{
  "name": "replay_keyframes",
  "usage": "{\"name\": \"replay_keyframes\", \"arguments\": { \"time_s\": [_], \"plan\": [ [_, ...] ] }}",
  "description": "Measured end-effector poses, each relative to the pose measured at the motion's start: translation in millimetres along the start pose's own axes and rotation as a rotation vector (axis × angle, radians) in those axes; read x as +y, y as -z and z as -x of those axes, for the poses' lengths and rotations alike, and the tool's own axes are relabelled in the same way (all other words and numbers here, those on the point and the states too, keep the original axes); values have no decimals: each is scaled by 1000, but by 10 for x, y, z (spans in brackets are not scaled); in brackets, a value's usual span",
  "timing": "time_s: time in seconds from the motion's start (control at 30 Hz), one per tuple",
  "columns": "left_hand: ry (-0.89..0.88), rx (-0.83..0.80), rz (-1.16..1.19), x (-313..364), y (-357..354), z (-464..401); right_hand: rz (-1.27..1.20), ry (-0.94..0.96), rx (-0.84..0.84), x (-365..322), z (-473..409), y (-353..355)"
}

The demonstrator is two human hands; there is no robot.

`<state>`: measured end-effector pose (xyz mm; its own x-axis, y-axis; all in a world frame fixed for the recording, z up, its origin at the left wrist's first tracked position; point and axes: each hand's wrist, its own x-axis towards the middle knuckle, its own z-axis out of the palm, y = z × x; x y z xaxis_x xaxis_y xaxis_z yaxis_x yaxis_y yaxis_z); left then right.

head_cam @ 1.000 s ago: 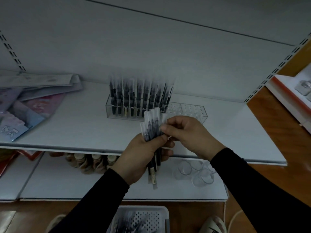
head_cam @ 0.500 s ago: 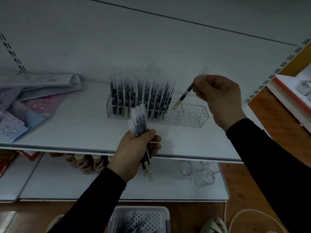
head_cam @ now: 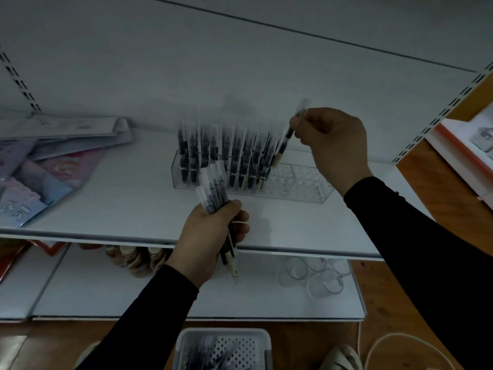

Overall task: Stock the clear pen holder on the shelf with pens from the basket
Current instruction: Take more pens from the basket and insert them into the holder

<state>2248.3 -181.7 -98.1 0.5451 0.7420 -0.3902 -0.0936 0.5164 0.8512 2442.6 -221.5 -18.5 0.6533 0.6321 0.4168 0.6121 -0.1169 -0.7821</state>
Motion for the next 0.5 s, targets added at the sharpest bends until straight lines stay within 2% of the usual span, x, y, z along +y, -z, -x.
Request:
{"name": "replay_keyframes", "arguments": {
  "time_s": [0.23, 0.5],
  "plan": [
    [-6, -3, 3, -1, 1, -1, 54, 11, 0, 28, 18, -11],
    [-12, -8, 6, 32, -11, 25, 126, -5, -75, 119, 98, -171]
  ]
}}
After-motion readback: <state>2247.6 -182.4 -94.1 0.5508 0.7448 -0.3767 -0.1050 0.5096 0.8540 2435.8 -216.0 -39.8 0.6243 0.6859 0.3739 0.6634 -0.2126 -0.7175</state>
